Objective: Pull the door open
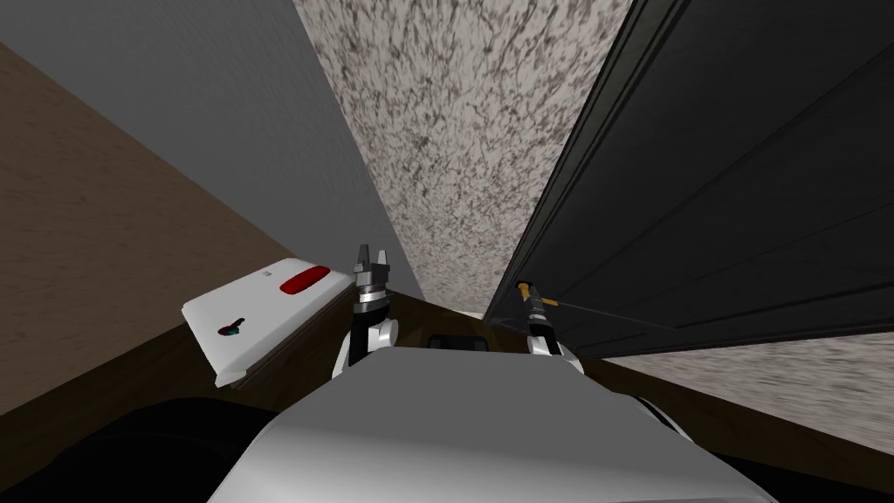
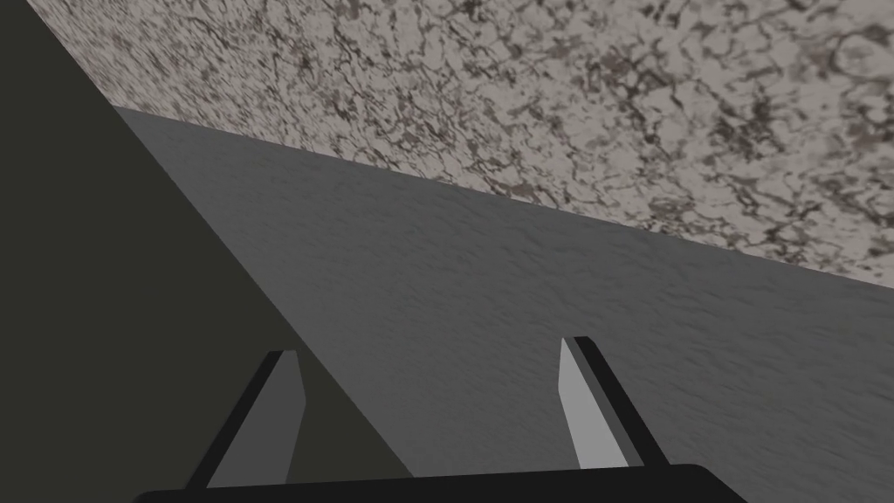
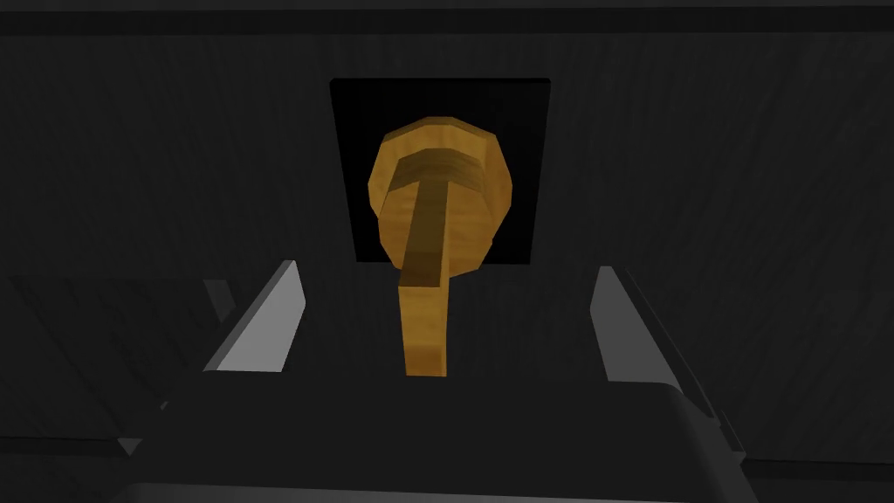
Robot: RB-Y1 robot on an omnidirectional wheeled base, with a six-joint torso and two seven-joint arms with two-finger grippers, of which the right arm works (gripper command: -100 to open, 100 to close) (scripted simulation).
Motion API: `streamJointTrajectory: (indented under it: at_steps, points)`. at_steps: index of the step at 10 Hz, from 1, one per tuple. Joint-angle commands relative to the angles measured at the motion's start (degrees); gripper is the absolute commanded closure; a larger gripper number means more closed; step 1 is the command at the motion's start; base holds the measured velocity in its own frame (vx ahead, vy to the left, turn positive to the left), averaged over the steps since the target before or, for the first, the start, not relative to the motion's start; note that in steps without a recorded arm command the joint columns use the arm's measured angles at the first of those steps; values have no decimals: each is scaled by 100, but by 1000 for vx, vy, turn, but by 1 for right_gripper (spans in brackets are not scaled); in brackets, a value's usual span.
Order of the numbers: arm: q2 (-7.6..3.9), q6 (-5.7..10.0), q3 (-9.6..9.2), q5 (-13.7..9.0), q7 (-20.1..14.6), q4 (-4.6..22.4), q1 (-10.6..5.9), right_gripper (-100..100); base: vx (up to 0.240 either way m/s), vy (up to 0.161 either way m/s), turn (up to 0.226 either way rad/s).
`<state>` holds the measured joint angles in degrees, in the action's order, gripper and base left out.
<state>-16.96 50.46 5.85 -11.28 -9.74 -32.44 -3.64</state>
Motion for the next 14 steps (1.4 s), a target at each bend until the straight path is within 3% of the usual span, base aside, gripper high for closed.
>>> streamJointTrajectory:
  at_steps: [1,6,14]
  points:
    - [0,-6,-9,1,0,1,-1,100,-14,1,-28]
    - [0,-6,-9,1,0,1,-1,100,-15,3,-1]
    - [-309,274,-475,274,-528,-69,247,100,-200,-47,108]
